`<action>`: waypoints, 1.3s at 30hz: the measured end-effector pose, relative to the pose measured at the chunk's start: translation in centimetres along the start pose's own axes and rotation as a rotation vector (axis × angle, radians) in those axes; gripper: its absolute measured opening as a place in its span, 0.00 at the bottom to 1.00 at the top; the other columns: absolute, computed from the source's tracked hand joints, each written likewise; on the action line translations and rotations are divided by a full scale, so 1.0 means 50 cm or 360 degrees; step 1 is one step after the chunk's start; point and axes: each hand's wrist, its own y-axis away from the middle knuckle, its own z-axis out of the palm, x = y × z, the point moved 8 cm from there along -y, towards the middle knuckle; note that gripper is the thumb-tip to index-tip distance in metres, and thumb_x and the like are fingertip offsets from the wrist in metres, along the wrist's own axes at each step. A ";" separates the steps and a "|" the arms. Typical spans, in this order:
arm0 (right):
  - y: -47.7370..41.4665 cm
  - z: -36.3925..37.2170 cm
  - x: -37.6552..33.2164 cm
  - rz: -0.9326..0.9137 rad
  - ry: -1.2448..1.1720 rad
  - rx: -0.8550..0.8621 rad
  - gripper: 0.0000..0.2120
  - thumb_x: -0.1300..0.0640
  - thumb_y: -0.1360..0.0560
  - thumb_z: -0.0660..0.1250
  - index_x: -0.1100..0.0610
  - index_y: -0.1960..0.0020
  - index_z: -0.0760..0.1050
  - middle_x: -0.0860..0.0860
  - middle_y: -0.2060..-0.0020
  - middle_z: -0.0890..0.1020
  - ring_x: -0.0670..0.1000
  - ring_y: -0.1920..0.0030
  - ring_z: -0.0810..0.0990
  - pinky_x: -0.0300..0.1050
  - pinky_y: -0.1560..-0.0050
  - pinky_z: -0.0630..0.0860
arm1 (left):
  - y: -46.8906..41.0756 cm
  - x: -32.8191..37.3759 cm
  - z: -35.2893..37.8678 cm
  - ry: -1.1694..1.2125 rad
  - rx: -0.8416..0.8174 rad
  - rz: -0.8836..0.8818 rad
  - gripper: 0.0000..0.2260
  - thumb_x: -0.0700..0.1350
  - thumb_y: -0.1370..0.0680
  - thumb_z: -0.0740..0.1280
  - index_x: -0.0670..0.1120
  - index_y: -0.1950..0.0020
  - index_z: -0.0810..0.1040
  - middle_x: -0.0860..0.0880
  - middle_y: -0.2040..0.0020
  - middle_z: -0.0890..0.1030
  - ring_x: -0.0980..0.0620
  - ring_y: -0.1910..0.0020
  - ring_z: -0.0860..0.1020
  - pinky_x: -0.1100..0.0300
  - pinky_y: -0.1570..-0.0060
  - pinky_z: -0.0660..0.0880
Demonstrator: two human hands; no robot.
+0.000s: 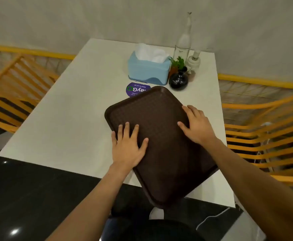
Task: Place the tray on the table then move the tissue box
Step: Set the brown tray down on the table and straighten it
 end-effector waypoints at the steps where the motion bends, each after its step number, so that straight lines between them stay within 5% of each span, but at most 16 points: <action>1: -0.002 0.002 0.002 0.0003 -0.0010 0.0002 0.32 0.42 0.20 0.61 0.53 0.21 0.59 0.54 0.23 0.64 0.59 0.27 0.65 0.60 0.32 0.69 | 0.003 -0.002 0.003 -0.0042 -0.0024 -0.0007 0.34 0.70 0.21 0.45 0.54 0.18 0.59 0.44 0.17 0.56 0.42 0.18 0.50 0.42 0.21 0.43; 16: -0.033 0.013 -0.039 0.0044 -0.0216 0.0093 0.17 0.63 0.18 0.61 0.62 0.30 0.71 0.60 0.36 0.76 0.62 0.39 0.77 0.56 0.37 0.74 | -0.014 -0.089 -0.012 -0.0204 0.0046 0.0051 0.33 0.69 0.20 0.45 0.56 0.19 0.60 0.44 0.18 0.61 0.42 0.19 0.55 0.45 0.20 0.43; 22: -0.043 0.040 -0.115 0.0123 -0.0304 0.0095 0.19 0.63 0.18 0.61 0.61 0.28 0.70 0.60 0.34 0.75 0.61 0.38 0.76 0.56 0.36 0.73 | -0.038 -0.177 -0.047 -0.0135 0.0044 0.0144 0.31 0.66 0.19 0.48 0.53 0.19 0.62 0.44 0.19 0.60 0.43 0.19 0.53 0.47 0.20 0.43; 29: -0.056 0.072 -0.199 0.0314 -0.0369 0.0145 0.19 0.63 0.17 0.60 0.59 0.27 0.68 0.60 0.33 0.74 0.62 0.37 0.75 0.55 0.35 0.72 | -0.029 -0.313 -0.096 0.0143 0.0184 -0.0100 0.25 0.51 0.18 0.61 0.47 0.21 0.64 0.44 0.19 0.61 0.42 0.20 0.58 0.47 0.22 0.56; 39: -0.083 0.114 -0.317 0.0479 -0.0457 -0.0007 0.22 0.56 0.19 0.63 0.51 0.26 0.67 0.53 0.30 0.74 0.57 0.34 0.76 0.57 0.33 0.74 | -0.071 -0.468 -0.127 0.0247 0.0090 -0.0053 0.25 0.45 0.15 0.56 0.45 0.18 0.57 0.47 0.16 0.53 0.44 0.21 0.62 0.48 0.26 0.67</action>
